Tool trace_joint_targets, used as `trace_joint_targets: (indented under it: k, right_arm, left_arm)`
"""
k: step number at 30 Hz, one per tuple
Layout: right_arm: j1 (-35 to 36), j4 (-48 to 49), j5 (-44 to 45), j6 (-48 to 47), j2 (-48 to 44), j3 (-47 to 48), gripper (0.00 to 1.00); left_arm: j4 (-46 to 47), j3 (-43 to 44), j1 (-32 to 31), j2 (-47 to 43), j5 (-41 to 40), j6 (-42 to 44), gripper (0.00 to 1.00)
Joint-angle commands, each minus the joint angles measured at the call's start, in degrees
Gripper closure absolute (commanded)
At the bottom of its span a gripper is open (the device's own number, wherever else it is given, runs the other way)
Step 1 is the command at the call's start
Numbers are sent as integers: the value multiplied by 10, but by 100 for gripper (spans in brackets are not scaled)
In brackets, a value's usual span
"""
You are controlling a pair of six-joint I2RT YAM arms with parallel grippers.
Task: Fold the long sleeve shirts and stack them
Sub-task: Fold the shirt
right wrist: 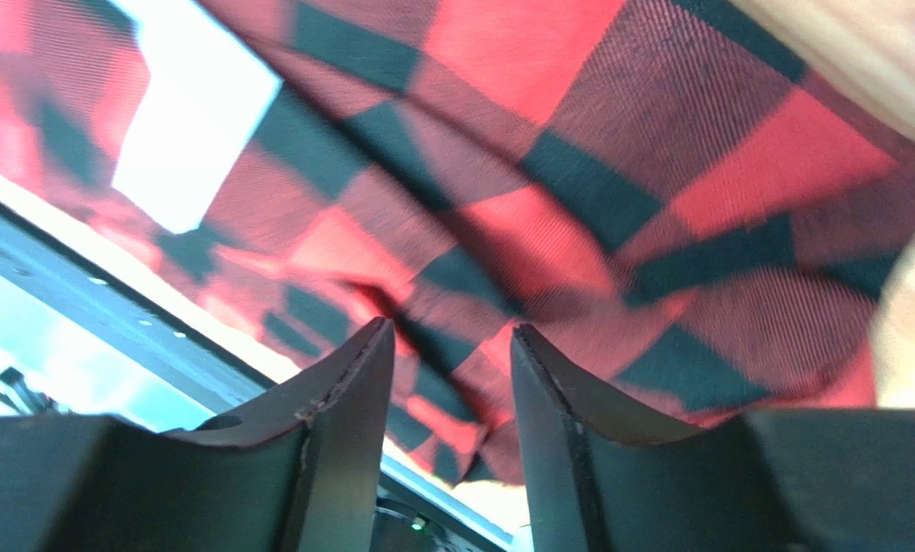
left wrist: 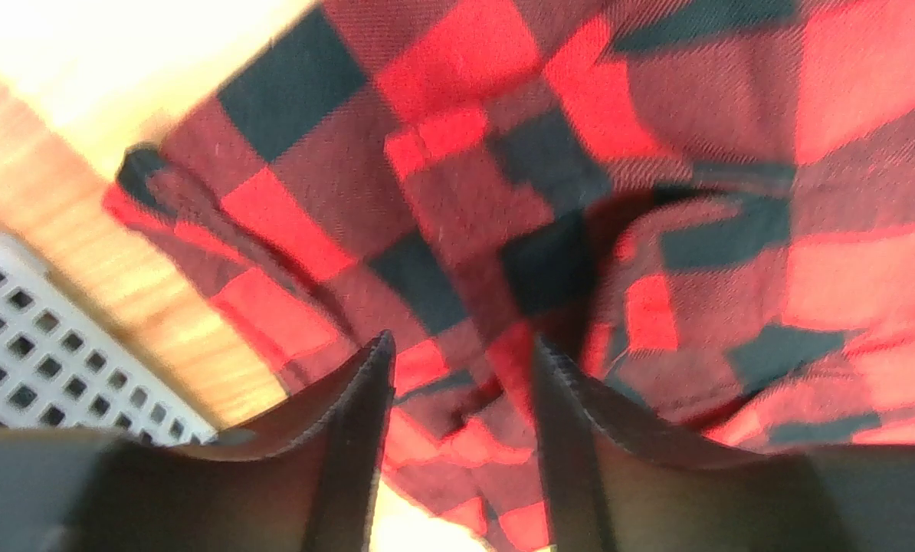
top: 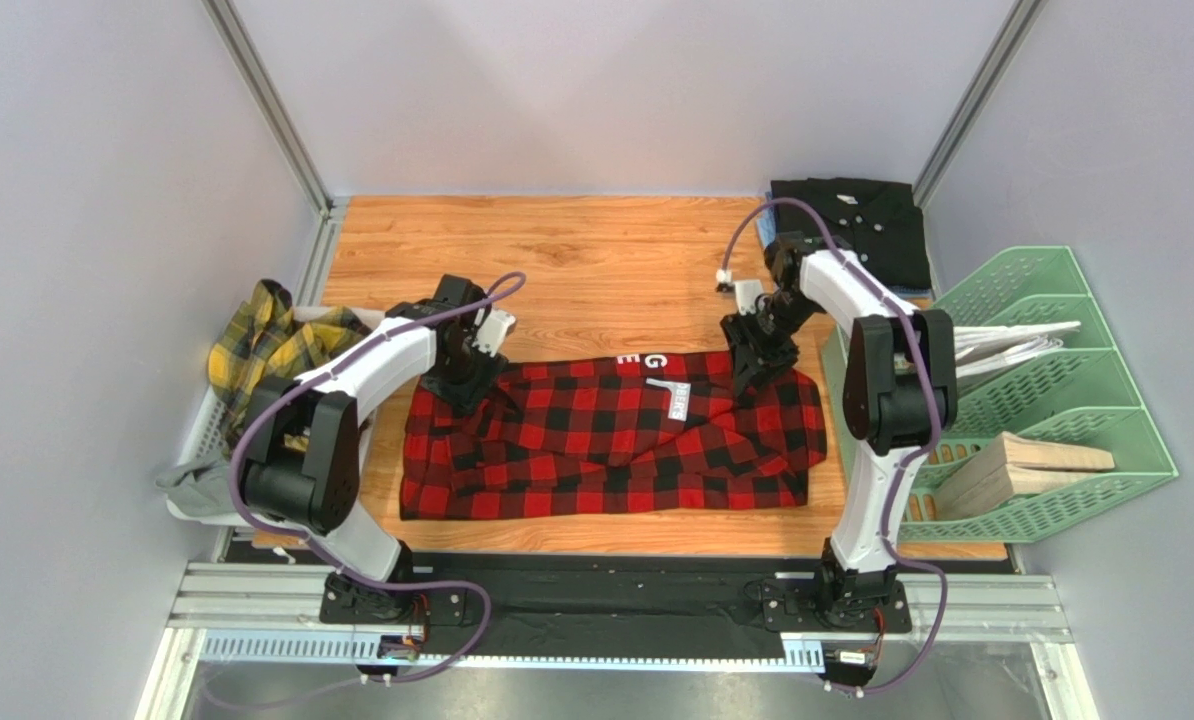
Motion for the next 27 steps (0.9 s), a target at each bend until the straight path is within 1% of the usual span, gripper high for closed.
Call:
trace_joint_targets:
  k: [1,2,4,6,7,8,9,10,12,15,18,20,22,23,24,25,26,27]
  right_arm:
    - [0,-41,-38,48,-112,36,52]
    - [0,-43,-31,55,-124,31,52]
    - [5,-39,-13,69,-151,-3,53]
    - [26,-18,13,83,-162,-54,56]
    - [35,-4,50,88,-168,-72,58]
    - [52,9,66,94,-169,-86,59]
    - [61,28,79,97,-168,-107,60]
    - [69,34,102,98,-164,-113,60]
    - [86,42,116,92,-140,-119,61]
    - [96,42,138,70,-101,-117,61]
    - [97,44,157,58,-63,-108,61]
    - [99,46,168,53,-39,-86,62]
    - [103,48,186,47,11,-56,62]
    - [107,43,191,45,32,-10,62]
    - [111,37,194,43,80,17,63]
    - [116,30,203,39,104,48,63]
    - [128,13,207,35,128,127,64]
    - [134,1,211,32,158,167,64]
  left_arm:
    - [-9,11,7,-76,71,106,26]
    - [-9,14,6,-99,81,120,24]
    - [-19,26,5,-113,102,127,24]
    - [-27,32,6,-120,126,108,24]
    - [-29,36,6,-129,161,98,24]
    - [-29,39,6,-134,175,89,24]
    - [-28,42,6,-138,206,73,23]
    - [-29,48,6,-144,213,65,22]
    - [-36,54,6,-148,220,58,21]
    - [-40,51,9,-157,208,73,19]
    - [-39,39,20,-173,213,78,18]
    - [-38,36,31,-182,222,71,18]
    - [-37,36,40,-185,233,63,18]
    - [-38,36,54,-185,238,52,18]
    - [-39,37,62,-184,251,48,18]
    - [-39,40,72,-181,259,44,18]
    - [-43,41,90,-180,263,42,18]
    - [-46,43,98,-179,268,45,18]
